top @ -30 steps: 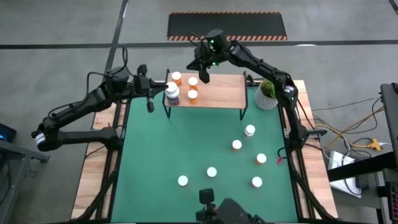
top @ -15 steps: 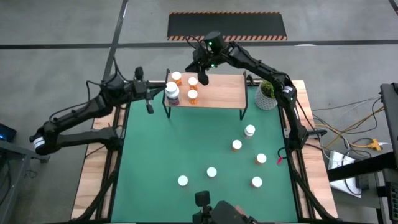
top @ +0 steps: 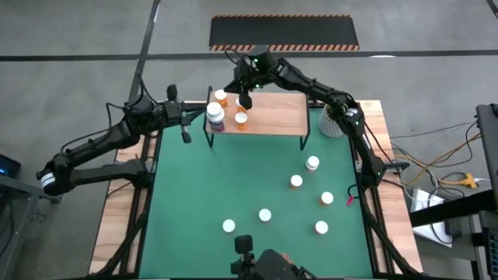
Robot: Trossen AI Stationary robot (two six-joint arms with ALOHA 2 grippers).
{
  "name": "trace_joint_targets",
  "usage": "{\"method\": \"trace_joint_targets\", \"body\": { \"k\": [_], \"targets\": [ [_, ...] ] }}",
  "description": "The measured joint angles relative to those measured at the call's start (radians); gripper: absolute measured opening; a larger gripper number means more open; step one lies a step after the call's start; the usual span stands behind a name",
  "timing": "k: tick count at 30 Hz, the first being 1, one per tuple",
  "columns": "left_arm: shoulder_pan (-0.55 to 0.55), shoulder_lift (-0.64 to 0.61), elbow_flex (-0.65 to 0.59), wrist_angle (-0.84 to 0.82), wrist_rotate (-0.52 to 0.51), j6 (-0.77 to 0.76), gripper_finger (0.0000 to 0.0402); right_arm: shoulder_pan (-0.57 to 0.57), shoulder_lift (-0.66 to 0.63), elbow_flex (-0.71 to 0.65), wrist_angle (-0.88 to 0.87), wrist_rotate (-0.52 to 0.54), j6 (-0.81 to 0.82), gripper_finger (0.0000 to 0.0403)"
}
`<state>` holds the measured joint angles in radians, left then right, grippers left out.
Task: Pick and place medicine bottles onto shelf by color
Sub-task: Put the orange pill bottle on the shelf aligned with the other orange pill bottle
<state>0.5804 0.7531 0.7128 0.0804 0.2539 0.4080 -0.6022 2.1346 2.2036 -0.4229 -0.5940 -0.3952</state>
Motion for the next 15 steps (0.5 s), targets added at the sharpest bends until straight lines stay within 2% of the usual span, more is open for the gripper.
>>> {"method": "trace_joint_targets", "body": {
  "k": [9,10,13,15],
  "targets": [
    [0.001,0.047,0.0,0.021,-0.051,0.043,0.0,0.001,0.002,0.001,0.009,0.048,0.002,0.0018],
    [0.001,0.05,0.0,0.014,-0.09,0.064,0.0,0.002,-0.004,0.001,0.008,0.047,0.001,0.0018],
    [0.005,0.05,0.002,-0.008,-0.295,0.153,0.0,-0.005,-0.043,0.001,-0.014,0.047,-0.022,0.0018],
    [0.021,0.055,0.019,-0.039,-0.352,0.218,0.0,-0.017,-0.081,0.006,-0.04,0.045,-0.041,0.0018]
  ]
}}
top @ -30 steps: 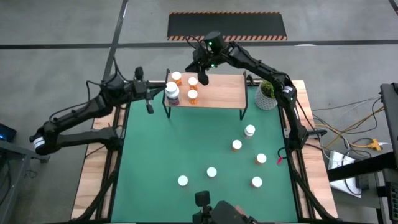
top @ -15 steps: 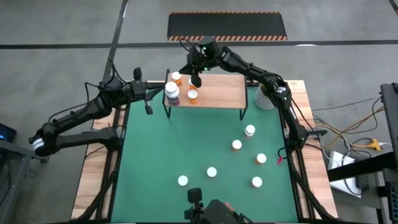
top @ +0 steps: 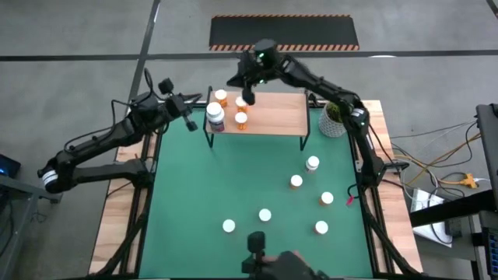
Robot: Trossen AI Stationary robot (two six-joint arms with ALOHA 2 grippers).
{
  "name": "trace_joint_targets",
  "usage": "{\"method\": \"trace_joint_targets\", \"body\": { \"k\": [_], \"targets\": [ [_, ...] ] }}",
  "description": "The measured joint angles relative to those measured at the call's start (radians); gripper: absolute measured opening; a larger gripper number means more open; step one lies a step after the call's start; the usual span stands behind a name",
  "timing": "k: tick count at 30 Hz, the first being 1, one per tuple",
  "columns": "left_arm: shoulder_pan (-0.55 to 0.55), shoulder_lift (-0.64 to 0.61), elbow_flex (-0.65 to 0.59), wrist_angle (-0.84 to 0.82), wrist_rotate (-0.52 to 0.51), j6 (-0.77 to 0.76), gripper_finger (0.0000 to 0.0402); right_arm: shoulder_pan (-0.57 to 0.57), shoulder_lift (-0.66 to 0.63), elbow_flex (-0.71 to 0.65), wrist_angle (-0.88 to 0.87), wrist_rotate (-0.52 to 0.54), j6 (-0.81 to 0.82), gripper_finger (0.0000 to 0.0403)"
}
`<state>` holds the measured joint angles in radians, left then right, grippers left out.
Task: Pick and place medicine bottles onto shelf by color
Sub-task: Put the orange pill bottle on the shelf aligned with the other orange pill bottle
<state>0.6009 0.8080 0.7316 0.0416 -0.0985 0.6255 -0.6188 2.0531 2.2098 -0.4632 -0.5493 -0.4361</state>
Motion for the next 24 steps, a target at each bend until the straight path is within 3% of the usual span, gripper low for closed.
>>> {"method": "trace_joint_targets", "body": {
  "k": [2,8,14,17,24],
  "targets": [
    [0.029,0.011,0.034,-0.044,0.027,0.036,0.0,-0.016,-0.037,0.018,-0.034,0.001,-0.011,0.0018],
    [0.161,0.141,0.163,-0.211,0.255,0.053,0.0,-0.048,-0.107,0.044,-0.164,0.002,-0.01,0.0018],
    [0.257,0.306,0.327,-0.386,0.275,0.135,0.0,-0.067,-0.177,0.047,-0.302,0.001,-0.041,0.0018],
    [0.285,0.377,0.401,-0.451,0.339,0.154,0.0,-0.08,-0.197,0.047,-0.368,0.002,-0.044,0.0018],
    [0.341,0.483,0.481,-0.558,0.414,0.253,0.0,-0.122,-0.232,0.046,-0.495,0.0,-0.047,0.0018]
  ]
}}
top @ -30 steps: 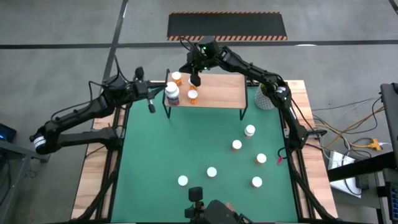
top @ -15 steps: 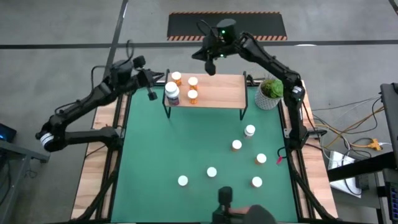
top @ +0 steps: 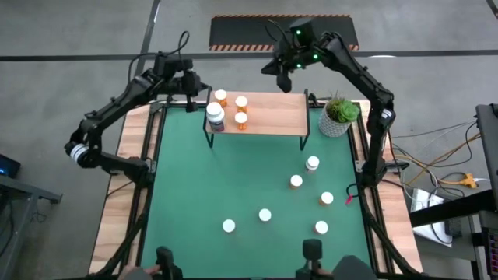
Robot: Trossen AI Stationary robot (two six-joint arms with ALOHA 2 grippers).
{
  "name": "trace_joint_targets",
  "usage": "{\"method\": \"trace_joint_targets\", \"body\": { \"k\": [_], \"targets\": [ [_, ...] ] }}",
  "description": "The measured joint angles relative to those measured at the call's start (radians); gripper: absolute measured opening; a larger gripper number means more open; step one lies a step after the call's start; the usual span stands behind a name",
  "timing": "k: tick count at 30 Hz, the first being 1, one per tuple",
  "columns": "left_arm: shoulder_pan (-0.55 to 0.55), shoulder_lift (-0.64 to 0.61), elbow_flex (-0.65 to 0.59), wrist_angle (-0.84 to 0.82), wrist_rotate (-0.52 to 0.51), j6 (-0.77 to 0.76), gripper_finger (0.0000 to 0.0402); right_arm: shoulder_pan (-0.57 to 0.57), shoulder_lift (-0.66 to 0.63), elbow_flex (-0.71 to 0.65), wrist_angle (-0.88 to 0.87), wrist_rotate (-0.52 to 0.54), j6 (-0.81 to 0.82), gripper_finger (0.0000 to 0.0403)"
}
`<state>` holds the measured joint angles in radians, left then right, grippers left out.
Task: Pick and place medicine bottles onto shelf by color
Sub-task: Put the orange pill bottle on the shelf aligned with the other orange pill bottle
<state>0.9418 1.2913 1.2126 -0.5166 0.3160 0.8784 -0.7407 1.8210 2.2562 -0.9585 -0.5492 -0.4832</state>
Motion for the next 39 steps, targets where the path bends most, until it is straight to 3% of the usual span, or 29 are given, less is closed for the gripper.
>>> {"method": "trace_joint_targets", "body": {
  "k": [14,27,32,39],
  "targets": [
    [0.001,0.09,0.002,-0.03,0.086,0.036,0.0,-0.033,0.001,-0.003,-0.062,-0.001,-0.007,0.0018],
    [0.001,0.163,-0.001,0.178,0.064,-0.032,0.0,-0.032,0.001,-0.004,-0.062,-0.001,-0.001,0.0018],
    [0.001,0.12,0.0,0.154,-0.043,-0.033,0.0,-0.032,0.001,-0.019,-0.063,-0.001,0.004,0.0018],
    [-0.001,0.052,-0.009,0.045,0.067,-0.035,0.0,-0.032,0.002,-0.044,-0.063,0.0,0.001,0.0018]
  ]
}}
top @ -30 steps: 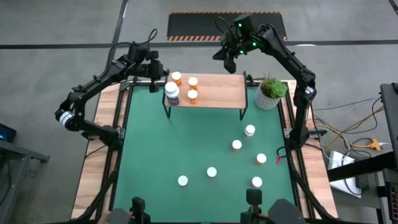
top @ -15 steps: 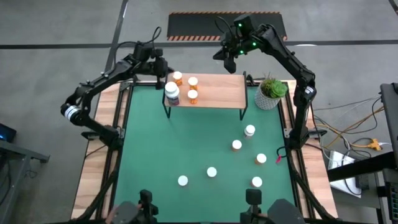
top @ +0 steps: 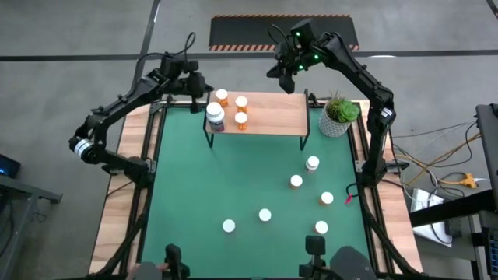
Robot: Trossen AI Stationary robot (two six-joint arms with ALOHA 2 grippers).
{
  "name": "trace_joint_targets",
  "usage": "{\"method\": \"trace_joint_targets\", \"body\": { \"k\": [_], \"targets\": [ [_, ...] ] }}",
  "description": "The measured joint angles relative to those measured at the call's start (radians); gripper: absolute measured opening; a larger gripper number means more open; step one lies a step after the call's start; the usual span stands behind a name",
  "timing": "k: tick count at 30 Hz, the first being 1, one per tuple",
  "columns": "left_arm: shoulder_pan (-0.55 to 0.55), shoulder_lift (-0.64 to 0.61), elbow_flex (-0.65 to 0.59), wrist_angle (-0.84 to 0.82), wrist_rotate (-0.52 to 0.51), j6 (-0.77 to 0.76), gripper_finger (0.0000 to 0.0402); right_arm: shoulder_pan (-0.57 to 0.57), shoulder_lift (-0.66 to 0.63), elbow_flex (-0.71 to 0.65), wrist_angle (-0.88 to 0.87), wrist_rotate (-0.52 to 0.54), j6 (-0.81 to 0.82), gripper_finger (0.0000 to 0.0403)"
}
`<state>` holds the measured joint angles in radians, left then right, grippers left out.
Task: Pick and place medicine bottles onto shelf by color
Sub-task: Put the orange pill bottle on the shelf aligned with the other orange pill bottle
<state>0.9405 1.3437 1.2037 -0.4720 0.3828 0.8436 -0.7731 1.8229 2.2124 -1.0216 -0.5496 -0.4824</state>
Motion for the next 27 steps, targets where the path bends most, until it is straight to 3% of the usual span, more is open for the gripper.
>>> {"method": "trace_joint_targets", "body": {
  "k": [17,27],
  "targets": [
    [-0.001,0.05,-0.028,0.019,0.097,-0.002,0.0,0.0,0.0,-0.005,0.0,0.0,0.0,0.0018],
    [-0.003,0.075,-0.025,0.097,0.073,-0.025,0.0,0.0,0.0,-0.009,0.0,0.0,0.002,0.0018]
  ]
}}
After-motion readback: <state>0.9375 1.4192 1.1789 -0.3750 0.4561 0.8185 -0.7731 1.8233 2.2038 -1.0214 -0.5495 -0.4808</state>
